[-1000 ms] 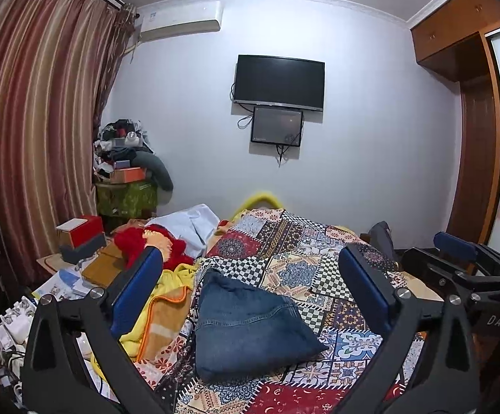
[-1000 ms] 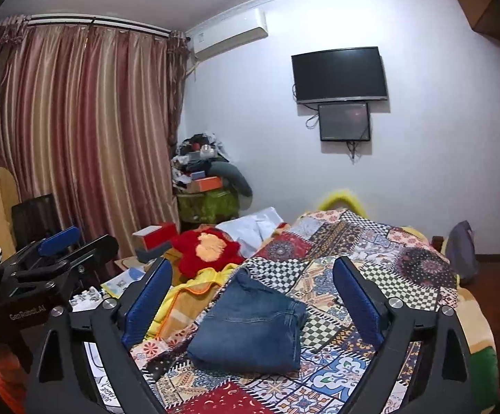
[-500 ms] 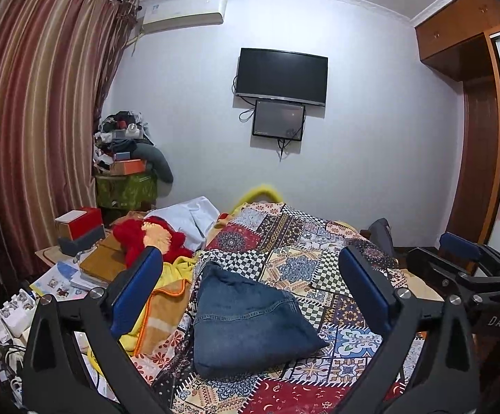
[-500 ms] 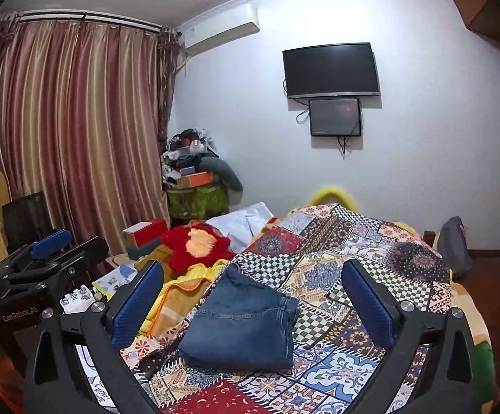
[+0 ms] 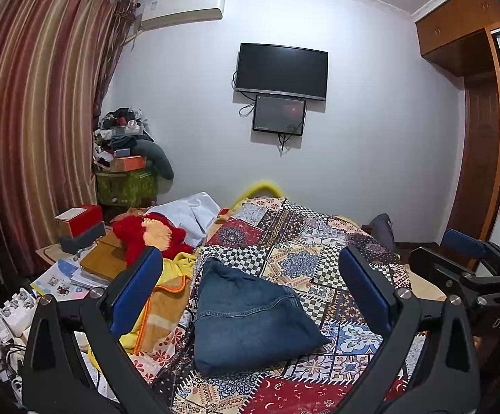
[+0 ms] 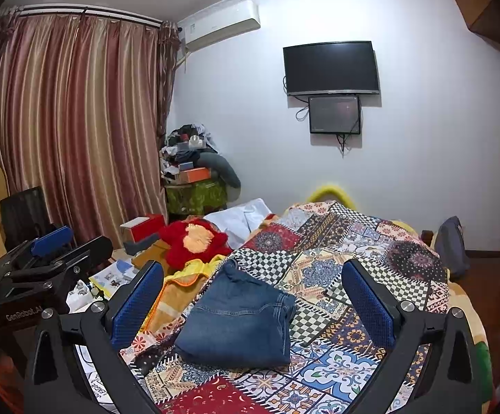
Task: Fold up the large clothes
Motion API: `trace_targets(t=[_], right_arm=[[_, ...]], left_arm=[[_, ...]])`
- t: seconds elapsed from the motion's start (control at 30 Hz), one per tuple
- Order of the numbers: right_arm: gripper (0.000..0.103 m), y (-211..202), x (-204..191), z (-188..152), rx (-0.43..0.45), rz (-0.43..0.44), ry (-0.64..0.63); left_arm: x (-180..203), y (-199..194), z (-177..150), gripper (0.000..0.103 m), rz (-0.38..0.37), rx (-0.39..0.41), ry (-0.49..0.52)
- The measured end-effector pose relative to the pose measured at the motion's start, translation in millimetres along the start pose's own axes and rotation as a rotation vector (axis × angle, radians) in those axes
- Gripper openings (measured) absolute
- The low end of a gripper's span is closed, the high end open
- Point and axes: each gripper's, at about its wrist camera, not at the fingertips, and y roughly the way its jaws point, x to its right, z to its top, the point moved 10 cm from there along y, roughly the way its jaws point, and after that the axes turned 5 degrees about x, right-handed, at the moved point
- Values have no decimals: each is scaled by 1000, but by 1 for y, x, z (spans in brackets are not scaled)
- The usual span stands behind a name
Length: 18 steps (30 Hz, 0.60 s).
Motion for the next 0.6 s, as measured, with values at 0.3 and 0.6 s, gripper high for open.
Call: trace_targets(t=[0.3, 0.6], right_arm=[[103, 0, 2, -1, -2, 1, 3], [103, -1, 7, -3, -6, -3, 12]], left_arm=[[2, 2, -1, 103, -2, -5, -7], [5, 4, -4, 103, 2, -12, -9]])
